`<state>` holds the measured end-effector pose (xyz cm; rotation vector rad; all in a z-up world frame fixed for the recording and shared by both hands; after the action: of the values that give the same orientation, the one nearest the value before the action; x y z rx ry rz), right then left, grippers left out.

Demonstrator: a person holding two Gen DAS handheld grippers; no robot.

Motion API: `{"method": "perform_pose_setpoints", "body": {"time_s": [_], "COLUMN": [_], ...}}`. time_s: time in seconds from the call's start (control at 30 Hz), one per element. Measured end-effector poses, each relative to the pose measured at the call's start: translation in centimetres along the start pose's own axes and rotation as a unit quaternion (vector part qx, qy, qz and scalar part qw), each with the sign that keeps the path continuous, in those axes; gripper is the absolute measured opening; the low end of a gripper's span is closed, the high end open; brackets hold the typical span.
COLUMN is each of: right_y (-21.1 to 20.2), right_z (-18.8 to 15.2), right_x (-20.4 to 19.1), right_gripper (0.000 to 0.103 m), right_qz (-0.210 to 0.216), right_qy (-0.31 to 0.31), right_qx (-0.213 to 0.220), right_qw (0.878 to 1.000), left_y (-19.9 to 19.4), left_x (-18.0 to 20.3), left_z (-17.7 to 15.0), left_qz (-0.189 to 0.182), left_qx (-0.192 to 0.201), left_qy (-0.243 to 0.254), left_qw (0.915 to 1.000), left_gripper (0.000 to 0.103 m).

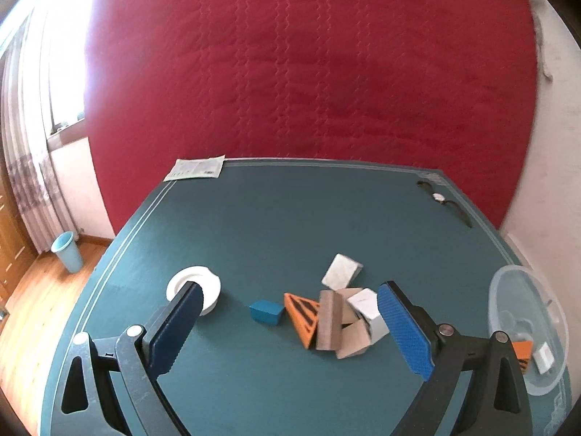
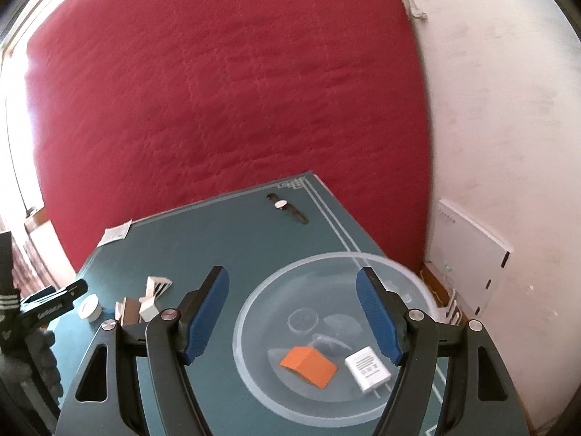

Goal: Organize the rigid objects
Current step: 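Move both grippers back toward the pile of blocks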

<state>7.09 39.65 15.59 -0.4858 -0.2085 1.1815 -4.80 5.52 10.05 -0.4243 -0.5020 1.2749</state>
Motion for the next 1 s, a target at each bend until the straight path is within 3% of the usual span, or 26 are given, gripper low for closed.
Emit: {"method": "perform_pose_setpoints", "body": {"time_s": [0.4,0.73,1.0], "right_y": [0.1,0.4,1.0], "right_z": [-2.2,-4.2,-6.6], "right_x": [-2.3,-4.6,-6.7], "right_gripper": [0.074,0.074,0.074], "right_qz": [0.022,0.036,0.049], "right_qy": [-0.033,-0.068,-0.105], "right_qx": [-0.021,-0.041,-0.062], "right_qw": [0.999,0.996,0.991], "left_y": [4.1,8.3,8.8], "left_x": [-2.1,-3.0,-3.1], "left_z": [-0.7,-1.1,-1.4], "left_qz": [0.042,0.048,0.052], "left_qx": [-0.045,-0.097,-0.100], "left_qy": [-0.011,-0.038,-0.031], "left_qw": [0.9980,0.9934,0.9931], "left_gripper": [0.099,0.099,0.099]}}
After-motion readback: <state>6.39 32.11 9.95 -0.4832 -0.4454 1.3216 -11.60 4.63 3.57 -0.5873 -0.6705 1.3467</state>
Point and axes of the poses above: each gripper's, at about its wrist camera, not at the fingertips, and y roughly the way its jaws point, x to its right, z to its top, the point moved 1 cm from there along y, roughly the way its jaws point, and after that the axes turned 11 degrees about -z, right-handed, at the moved point
